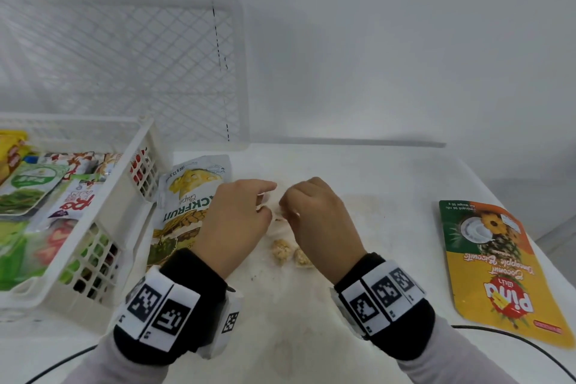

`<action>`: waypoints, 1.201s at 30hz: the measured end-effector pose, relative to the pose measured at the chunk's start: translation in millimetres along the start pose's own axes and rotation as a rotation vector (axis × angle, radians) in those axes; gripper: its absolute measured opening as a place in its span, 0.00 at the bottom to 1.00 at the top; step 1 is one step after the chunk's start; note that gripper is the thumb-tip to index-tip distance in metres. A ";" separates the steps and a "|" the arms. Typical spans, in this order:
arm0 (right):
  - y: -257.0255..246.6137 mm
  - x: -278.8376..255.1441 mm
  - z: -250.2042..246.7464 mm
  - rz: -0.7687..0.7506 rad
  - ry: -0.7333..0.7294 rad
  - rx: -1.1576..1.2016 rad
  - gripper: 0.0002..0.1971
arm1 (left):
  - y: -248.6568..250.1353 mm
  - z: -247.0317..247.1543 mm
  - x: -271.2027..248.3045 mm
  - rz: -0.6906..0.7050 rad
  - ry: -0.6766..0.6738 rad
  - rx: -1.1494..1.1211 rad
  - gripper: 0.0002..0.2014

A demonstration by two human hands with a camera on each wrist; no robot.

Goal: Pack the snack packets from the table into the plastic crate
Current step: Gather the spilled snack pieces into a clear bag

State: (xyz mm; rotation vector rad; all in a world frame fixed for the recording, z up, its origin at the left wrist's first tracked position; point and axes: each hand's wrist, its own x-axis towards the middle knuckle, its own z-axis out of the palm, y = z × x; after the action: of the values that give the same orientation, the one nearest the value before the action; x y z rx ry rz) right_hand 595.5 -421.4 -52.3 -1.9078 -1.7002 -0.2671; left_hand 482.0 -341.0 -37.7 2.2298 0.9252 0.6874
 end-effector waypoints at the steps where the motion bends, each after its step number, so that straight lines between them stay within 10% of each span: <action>1: -1.7 1.4 2.2 -0.018 0.016 -0.047 0.08 | 3.7 1.9 -1.6 0.025 -0.010 0.015 0.20; 9: 9.7 4.3 17.9 0.109 -0.156 -0.188 0.05 | 8.5 8.7 -6.8 0.043 -0.038 -0.059 0.19; 15: 19.4 -1.4 -1.7 0.215 -0.371 0.316 0.24 | 3.5 -6.4 2.1 -0.029 0.009 -0.095 0.20; 19: 19.5 -2.1 -4.9 0.110 -0.487 0.066 0.27 | 9.5 -16.0 5.5 -0.025 0.012 -0.160 0.17; 30: 7.3 26.3 -22.5 0.084 -0.462 0.069 0.10 | 17.6 -31.5 4.9 0.057 0.179 -0.422 0.12; 34: 7.3 38.3 -54.4 0.077 -0.413 0.415 0.07 | -3.4 -44.6 6.6 -0.086 -0.165 -0.530 0.46; 36: 6.0 40.7 -64.0 0.072 -0.417 0.572 0.07 | -6.8 -43.3 1.5 -0.087 -0.396 -0.682 0.40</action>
State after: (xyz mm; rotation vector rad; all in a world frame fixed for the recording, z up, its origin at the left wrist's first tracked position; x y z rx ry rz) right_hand 622.2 -420.9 19.0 -1.6458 -1.7074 0.6239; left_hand 451.5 -321.2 -13.1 1.6183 0.4842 0.4111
